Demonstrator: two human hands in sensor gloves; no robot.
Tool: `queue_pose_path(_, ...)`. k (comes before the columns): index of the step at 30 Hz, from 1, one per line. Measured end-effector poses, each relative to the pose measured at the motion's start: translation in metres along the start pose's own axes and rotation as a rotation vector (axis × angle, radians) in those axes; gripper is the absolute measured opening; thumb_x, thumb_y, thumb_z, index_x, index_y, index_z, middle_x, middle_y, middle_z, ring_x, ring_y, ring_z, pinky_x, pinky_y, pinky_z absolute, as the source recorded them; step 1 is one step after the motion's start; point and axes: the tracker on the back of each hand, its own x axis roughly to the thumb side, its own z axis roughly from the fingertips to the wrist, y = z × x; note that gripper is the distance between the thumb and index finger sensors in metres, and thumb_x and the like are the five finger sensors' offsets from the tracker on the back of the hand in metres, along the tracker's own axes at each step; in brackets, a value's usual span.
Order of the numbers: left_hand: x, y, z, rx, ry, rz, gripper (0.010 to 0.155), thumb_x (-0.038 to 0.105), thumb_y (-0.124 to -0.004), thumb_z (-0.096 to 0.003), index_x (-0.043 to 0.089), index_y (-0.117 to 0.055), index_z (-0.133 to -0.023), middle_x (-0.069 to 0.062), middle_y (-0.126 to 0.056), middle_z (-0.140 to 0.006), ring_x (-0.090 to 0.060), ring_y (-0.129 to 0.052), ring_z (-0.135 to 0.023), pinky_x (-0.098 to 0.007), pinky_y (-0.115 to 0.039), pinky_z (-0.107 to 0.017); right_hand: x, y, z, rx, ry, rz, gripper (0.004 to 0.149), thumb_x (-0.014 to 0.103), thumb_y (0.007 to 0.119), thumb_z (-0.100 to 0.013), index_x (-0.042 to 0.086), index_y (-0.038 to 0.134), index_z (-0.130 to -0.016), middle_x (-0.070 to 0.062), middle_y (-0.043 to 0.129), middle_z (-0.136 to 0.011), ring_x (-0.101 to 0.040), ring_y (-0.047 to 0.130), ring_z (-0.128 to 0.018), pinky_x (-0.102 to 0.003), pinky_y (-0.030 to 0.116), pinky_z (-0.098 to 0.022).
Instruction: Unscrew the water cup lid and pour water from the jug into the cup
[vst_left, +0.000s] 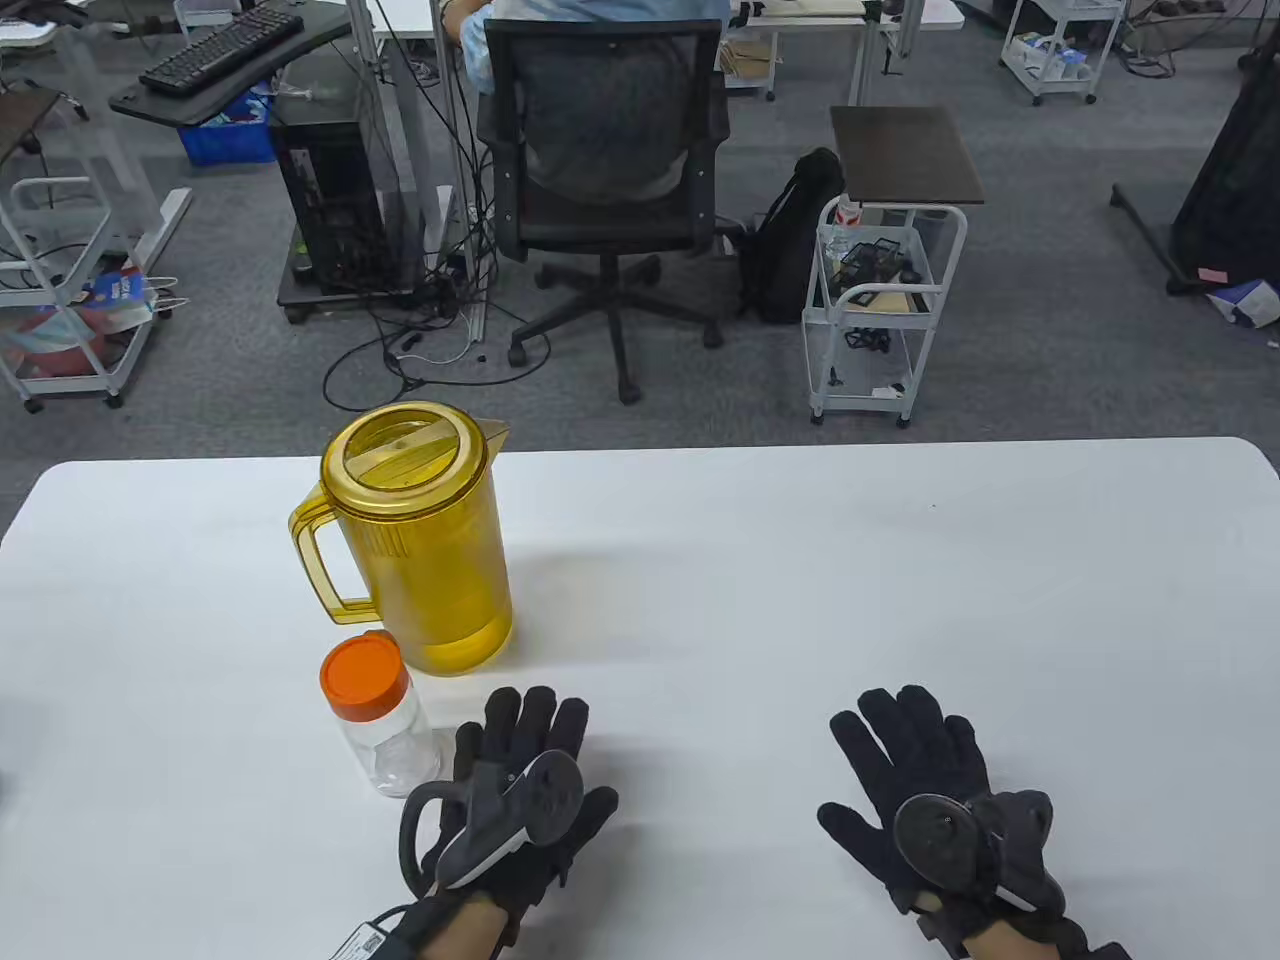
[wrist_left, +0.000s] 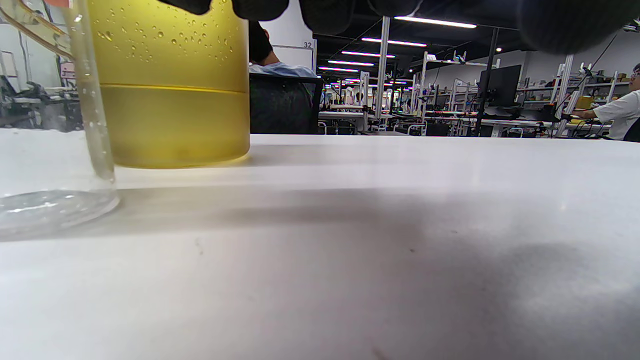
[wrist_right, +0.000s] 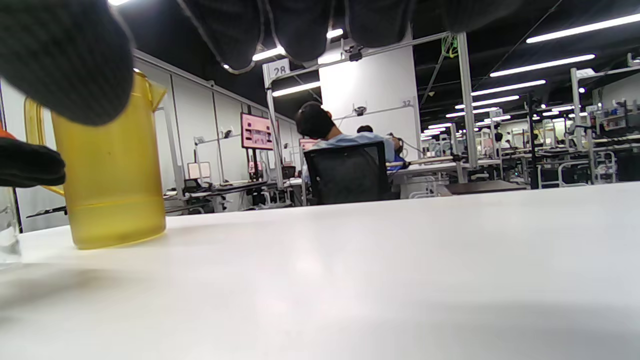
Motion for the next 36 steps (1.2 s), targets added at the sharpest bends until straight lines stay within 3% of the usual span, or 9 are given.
queue_pose_path(13, -0.003, 0.011, 0.004, 0.054, 0.011, 0.031, 0.091, 0.079, -0.070, -0.0429, 0.039, -0.037, -0.118, 0.000, -0.039, -0.127, -0.039, -0.041, -0.120, -0.063, -0.044, -0.082, -0.004, 0.000, 0.000, -0.007, 0.016, -0.010, 0.081, 0.065, 0.082, -0.043, 0.029, 0.053, -0.109, -0.012, 0.043, -0.116, -0.050, 0.044, -0.106, -0.074, 0.046, -0.071)
queue_pose_path(17, -0.010, 0.028, 0.010, 0.160, 0.047, 0.079, 0.091, 0.078, -0.072, -0.0424, 0.038, -0.041, -0.117, -0.001, -0.047, -0.125, -0.039, -0.051, -0.118, -0.061, -0.052, -0.081, -0.006, -0.002, 0.000, -0.013, 0.011, 0.007, 0.081, 0.065, 0.082, -0.043, 0.029, 0.053, -0.109, -0.012, 0.044, -0.116, -0.050, 0.045, -0.106, -0.074, 0.047, -0.071)
queue_pose_path(21, -0.021, 0.054, 0.022, 0.342, 0.095, 0.103, 0.090, 0.077, -0.076, -0.0418, 0.035, -0.046, -0.116, -0.002, -0.059, -0.120, -0.037, -0.064, -0.111, -0.056, -0.060, -0.077, -0.008, -0.003, 0.001, -0.018, 0.014, -0.003, 0.081, 0.065, 0.082, -0.043, 0.028, 0.053, -0.109, -0.012, 0.044, -0.116, -0.050, 0.045, -0.106, -0.074, 0.047, -0.071)
queue_pose_path(26, -0.048, 0.081, 0.034, 0.510, 0.169, 0.177, 0.090, 0.076, -0.079, -0.0413, 0.033, -0.048, -0.115, -0.002, -0.063, -0.116, -0.035, -0.071, -0.106, -0.054, -0.065, -0.073, -0.009, -0.006, 0.001, -0.042, 0.004, 0.008, 0.080, 0.064, 0.082, -0.043, 0.028, 0.054, -0.109, -0.012, 0.045, -0.116, -0.050, 0.047, -0.105, -0.074, 0.047, -0.070)
queue_pose_path(30, -0.077, 0.093, 0.039, 0.583, 0.276, 0.231, 0.097, 0.077, -0.081, -0.0396, 0.031, -0.041, -0.116, -0.003, -0.054, -0.119, -0.038, -0.057, -0.112, -0.058, -0.056, -0.077, -0.010, -0.007, 0.002, -0.054, 0.003, 0.014, 0.080, 0.064, 0.082, -0.043, 0.028, 0.054, -0.108, -0.012, 0.046, -0.116, -0.049, 0.047, -0.105, -0.074, 0.047, -0.070)
queue_pose_path(33, -0.107, 0.094, 0.042, 0.592, 0.375, 0.324, 0.106, 0.080, -0.082, -0.0369, 0.027, -0.035, -0.116, -0.004, -0.048, -0.121, -0.040, -0.048, -0.115, -0.061, -0.050, -0.079, -0.012, -0.008, 0.002, -0.059, 0.009, 0.012, 0.080, 0.065, 0.082, -0.043, 0.028, 0.054, -0.109, -0.013, 0.046, -0.116, -0.049, 0.047, -0.105, -0.074, 0.047, -0.071)
queue_pose_path(36, -0.130, 0.080, 0.041, 0.545, 0.433, 0.475, 0.117, 0.084, -0.080, -0.0319, 0.022, -0.026, -0.115, -0.008, -0.040, -0.121, -0.041, -0.045, -0.116, -0.061, -0.050, -0.080, -0.014, -0.008, 0.002, -0.059, 0.014, 0.007, 0.081, 0.065, 0.082, -0.043, 0.028, 0.054, -0.109, -0.013, 0.046, -0.116, -0.049, 0.047, -0.105, -0.074, 0.047, -0.071)
